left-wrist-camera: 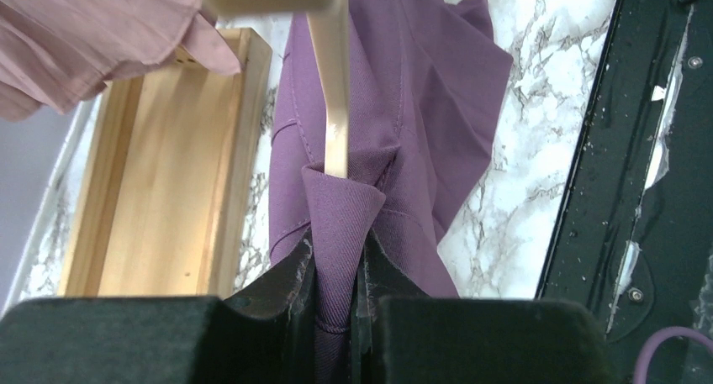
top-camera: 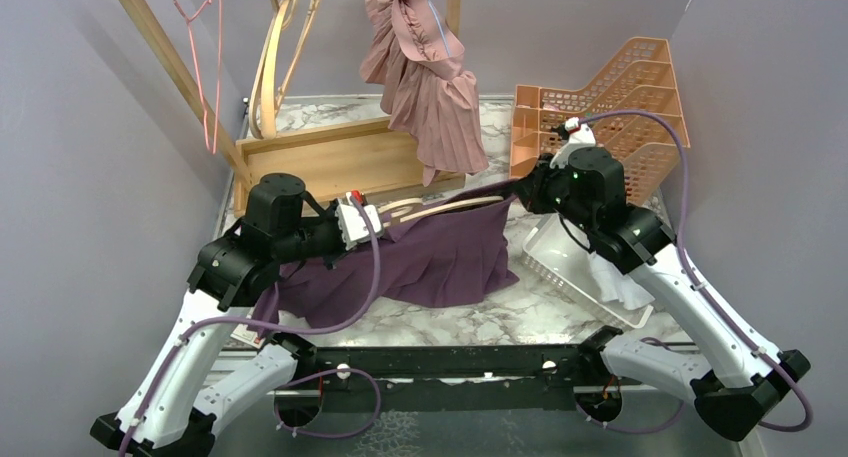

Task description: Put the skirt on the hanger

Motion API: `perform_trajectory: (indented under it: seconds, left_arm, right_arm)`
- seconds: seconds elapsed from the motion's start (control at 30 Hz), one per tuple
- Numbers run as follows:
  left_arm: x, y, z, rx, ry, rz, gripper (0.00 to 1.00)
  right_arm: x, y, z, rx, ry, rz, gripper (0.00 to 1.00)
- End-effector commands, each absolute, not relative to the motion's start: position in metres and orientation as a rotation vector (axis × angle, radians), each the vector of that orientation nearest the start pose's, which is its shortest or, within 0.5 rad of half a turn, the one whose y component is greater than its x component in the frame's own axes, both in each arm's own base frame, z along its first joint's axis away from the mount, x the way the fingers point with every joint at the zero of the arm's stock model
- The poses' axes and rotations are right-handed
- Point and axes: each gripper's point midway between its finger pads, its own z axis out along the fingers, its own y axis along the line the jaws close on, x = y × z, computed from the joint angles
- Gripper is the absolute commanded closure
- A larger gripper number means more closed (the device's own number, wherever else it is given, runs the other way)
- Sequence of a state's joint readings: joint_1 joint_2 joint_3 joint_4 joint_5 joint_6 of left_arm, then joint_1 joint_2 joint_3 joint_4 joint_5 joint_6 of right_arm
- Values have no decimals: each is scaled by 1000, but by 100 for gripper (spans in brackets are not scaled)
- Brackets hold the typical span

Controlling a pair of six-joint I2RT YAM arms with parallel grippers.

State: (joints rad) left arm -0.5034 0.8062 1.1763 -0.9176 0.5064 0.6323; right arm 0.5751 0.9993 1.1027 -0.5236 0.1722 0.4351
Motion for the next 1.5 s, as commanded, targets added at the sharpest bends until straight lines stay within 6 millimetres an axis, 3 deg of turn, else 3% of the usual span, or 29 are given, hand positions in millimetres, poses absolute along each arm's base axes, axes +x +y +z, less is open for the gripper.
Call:
perform_trajectory:
  seconds: [0.0, 0.2, 0.4, 0.57, 0.7, 0.77, 0.83, 0.9, 1.0, 1.07, 1.2, 1.33, 1.47]
  left_arm:
    - [180, -154, 286, 1300, 1686, -394, 100]
    - [187, -177, 299, 1234, 1689, -528, 100]
    - [182, -193, 333, 1246, 1591, -630, 100]
    - [161, -203, 369, 1275, 1467, -730, 100]
    - [158, -208, 385, 1301, 1399, -753, 100]
    - [160, -209, 378, 1324, 1397, -747, 100]
    - [162, -211, 357, 1367, 1414, -758, 100]
    - [162, -213, 336, 1398, 1425, -777, 100]
    - [161, -220, 321, 1401, 1408, -829, 100]
    - [160, -223, 314, 1396, 1393, -856, 100]
    - [159, -226, 303, 1383, 1388, -881, 100]
    - [159, -226, 296, 1376, 1384, -883, 100]
    - [160, -225, 296, 1373, 1384, -871, 100]
  right_arm:
    - [275, 177, 302, -196, 2013, 528, 99]
    - [250, 219, 307, -352, 2078, 805, 99]
    - [216, 262, 352, -530, 1987, 1182, 99]
    - [199, 270, 393, -592, 1867, 1314, 99]
    - [188, 272, 407, -653, 1798, 1373, 99]
    - [189, 274, 404, -667, 1785, 1376, 98]
    - [189, 274, 394, -707, 1779, 1361, 97]
    - [189, 273, 380, -778, 1769, 1321, 85]
    - [188, 268, 358, -964, 1698, 1201, 61]
    - [192, 266, 354, -1050, 1622, 1114, 54]
    - [194, 270, 352, -1206, 1422, 1044, 50]
    - [182, 281, 342, -1379, 1264, 1105, 47]
    - [180, 291, 335, -1456, 1224, 1167, 45]
